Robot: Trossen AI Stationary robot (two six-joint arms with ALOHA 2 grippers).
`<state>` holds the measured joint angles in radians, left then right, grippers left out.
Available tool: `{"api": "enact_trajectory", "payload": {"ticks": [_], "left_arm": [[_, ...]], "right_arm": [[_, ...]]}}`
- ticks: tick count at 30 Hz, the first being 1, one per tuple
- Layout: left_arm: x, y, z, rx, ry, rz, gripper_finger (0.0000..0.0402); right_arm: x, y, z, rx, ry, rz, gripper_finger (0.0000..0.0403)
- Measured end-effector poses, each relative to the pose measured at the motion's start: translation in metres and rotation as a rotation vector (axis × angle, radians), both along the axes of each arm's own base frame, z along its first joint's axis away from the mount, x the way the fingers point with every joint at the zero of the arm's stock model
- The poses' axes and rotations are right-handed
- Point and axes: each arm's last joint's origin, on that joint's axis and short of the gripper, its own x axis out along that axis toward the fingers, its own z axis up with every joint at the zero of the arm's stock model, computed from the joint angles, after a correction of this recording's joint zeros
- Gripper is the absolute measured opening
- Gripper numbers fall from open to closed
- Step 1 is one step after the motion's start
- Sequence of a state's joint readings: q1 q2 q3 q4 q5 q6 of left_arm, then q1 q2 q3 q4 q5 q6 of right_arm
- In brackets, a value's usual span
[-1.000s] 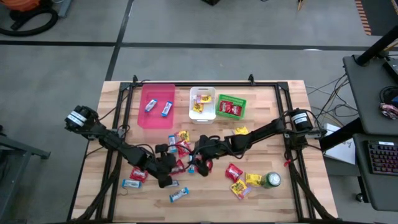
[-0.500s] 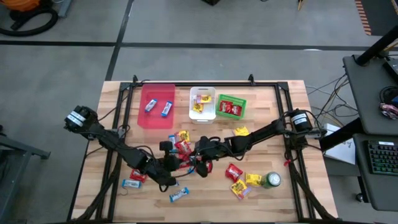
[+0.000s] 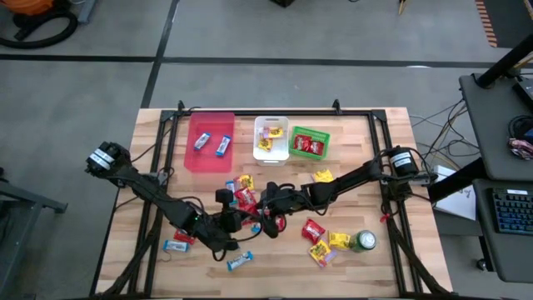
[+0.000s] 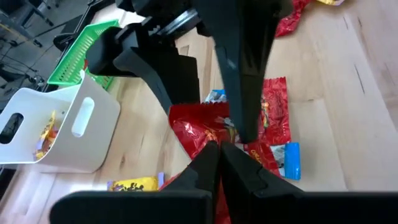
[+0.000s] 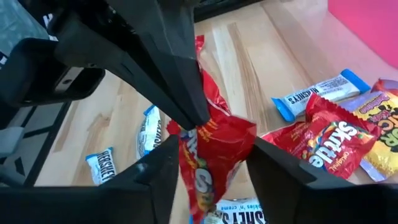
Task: Sort candy
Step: Put the red candy into the green bin
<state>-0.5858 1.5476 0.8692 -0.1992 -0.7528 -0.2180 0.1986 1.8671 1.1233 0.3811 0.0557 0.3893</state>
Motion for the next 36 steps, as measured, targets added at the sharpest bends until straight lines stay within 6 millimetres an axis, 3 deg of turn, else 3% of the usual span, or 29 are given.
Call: {"api": "enact_trajectory", "payload": {"ticks": [9,15,22,29,36], "left_arm": [[0.000,0.000,0.000,-0.002,-0.004,0.000,0.0000],[0.000,0.000,0.000,-0.004,-0.001,0.005,0.0003],[-0.011,0.008,0.008,0.010,0.012,0.064,0.0043],[-0.030,0.020,0.034,-0.025,-0.024,0.090,0.0068],[-0.048,0.031,0.056,-0.092,-0.106,0.089,0.0063]], "right_arm": [[0.000,0.000,0.000,-0.009,0.000,0.008,0.0027],[0.000,-0.001,0.001,-0.021,0.003,0.010,0.0021],[-0.006,-0.016,0.010,-0.036,0.094,-0.022,0.0019],[-0.024,-0.057,0.046,-0.112,0.266,-0.139,0.0018],[-0.066,-0.130,0.076,-0.217,0.476,-0.514,0.0017]]}}
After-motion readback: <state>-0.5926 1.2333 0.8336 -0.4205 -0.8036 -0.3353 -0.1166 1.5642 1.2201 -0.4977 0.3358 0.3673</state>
